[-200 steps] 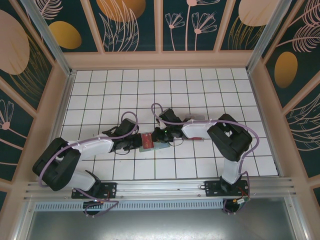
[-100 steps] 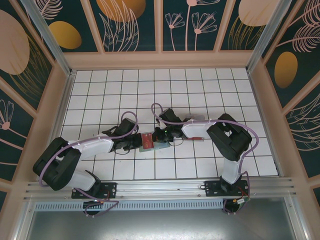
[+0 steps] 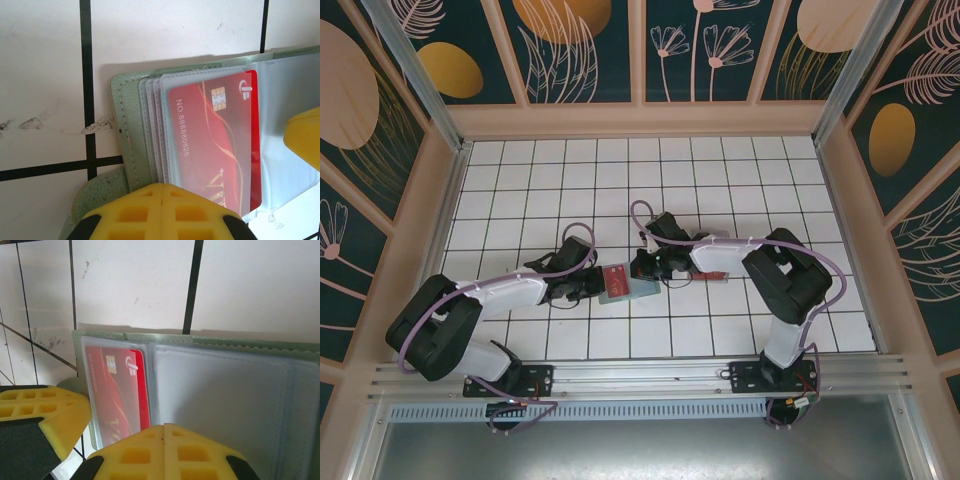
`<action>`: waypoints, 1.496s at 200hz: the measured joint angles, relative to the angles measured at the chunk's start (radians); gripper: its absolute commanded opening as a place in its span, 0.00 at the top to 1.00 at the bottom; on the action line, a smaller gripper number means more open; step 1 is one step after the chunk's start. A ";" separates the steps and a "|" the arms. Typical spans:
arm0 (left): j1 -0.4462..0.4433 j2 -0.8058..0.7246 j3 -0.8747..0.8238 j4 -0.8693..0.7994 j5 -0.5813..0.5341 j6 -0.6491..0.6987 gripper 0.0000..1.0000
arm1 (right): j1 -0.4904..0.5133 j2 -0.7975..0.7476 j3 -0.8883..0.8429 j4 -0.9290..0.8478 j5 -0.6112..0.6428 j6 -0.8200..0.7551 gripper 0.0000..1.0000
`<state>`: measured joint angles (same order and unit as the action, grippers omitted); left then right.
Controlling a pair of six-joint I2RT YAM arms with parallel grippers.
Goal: Take the credit cards out of the card holder
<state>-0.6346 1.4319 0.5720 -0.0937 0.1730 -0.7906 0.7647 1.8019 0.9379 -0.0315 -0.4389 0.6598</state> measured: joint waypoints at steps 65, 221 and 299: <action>0.000 0.000 0.000 0.000 0.001 0.000 0.96 | 0.020 0.001 0.013 -0.003 -0.001 -0.009 0.84; 0.000 0.000 0.000 0.000 0.002 0.000 0.96 | 0.044 0.056 0.042 -0.003 -0.008 -0.024 1.00; 0.000 0.000 0.000 0.004 0.002 0.000 0.96 | 0.031 0.031 0.020 -0.003 -0.003 -0.026 1.00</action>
<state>-0.6346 1.4319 0.5720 -0.0898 0.1749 -0.7906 0.7952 1.8324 0.9577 -0.0345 -0.4419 0.6342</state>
